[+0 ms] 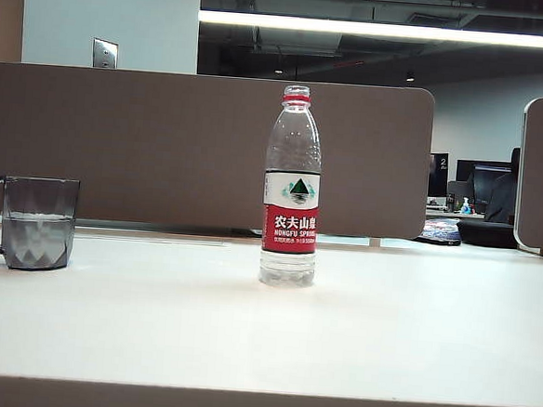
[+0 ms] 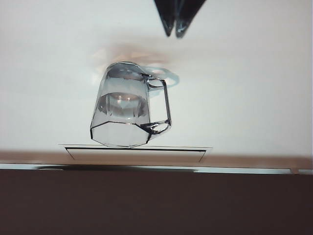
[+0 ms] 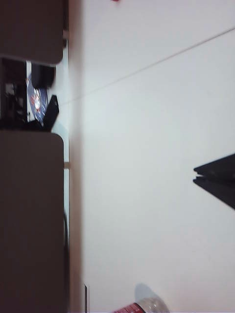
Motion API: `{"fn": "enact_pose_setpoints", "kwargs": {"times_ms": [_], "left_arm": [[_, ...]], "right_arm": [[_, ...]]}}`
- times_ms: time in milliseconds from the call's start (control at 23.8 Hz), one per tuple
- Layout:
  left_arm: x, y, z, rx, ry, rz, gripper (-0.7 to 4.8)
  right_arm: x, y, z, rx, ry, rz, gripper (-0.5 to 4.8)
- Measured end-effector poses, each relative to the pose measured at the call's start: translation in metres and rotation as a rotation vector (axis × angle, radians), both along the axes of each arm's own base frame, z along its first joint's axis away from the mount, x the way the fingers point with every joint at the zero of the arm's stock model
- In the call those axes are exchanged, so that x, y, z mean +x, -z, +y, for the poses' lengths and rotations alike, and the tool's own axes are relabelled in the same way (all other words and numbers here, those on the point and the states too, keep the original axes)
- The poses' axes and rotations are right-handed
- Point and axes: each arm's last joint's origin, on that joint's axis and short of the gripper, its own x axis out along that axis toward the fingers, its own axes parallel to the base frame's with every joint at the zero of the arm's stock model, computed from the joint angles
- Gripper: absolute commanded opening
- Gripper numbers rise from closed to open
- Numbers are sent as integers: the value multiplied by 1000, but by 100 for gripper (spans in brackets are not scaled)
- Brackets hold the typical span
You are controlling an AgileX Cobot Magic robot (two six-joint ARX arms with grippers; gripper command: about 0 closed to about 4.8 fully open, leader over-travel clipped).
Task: Pick up the mineral water bottle on the table and pour water into the mug until it's half full.
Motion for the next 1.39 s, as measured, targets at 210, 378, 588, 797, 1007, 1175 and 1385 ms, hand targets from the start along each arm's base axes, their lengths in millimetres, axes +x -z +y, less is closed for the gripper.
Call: {"fn": "enact_pose_setpoints", "kwargs": {"times_ms": [210, 378, 588, 797, 1007, 1175, 1385], "left_arm": [[0, 0, 0, 0, 0, 0, -5], [0, 0, 0, 0, 0, -1, -5], [0, 0, 0, 0, 0, 0, -5], [0, 0, 0, 0, 0, 0, -5], [0, 0, 0, 0, 0, 0, -5], [0, 0, 0, 0, 0, 0, -5], [0, 0, 0, 0, 0, 0, -5]], "right_arm": [[-6, 1, -2, 8, 19, -68, -8], [-9, 1, -2, 10, 19, -73, -8], [-9, 1, -2, 12, 19, -73, -8], [-9, 0, -2, 12, 19, -84, -8], [-9, 0, -2, 12, 19, -81, -8], [-9, 1, -2, 12, 19, -76, -8], [-9, 1, -2, 12, 19, -75, -8]]}}
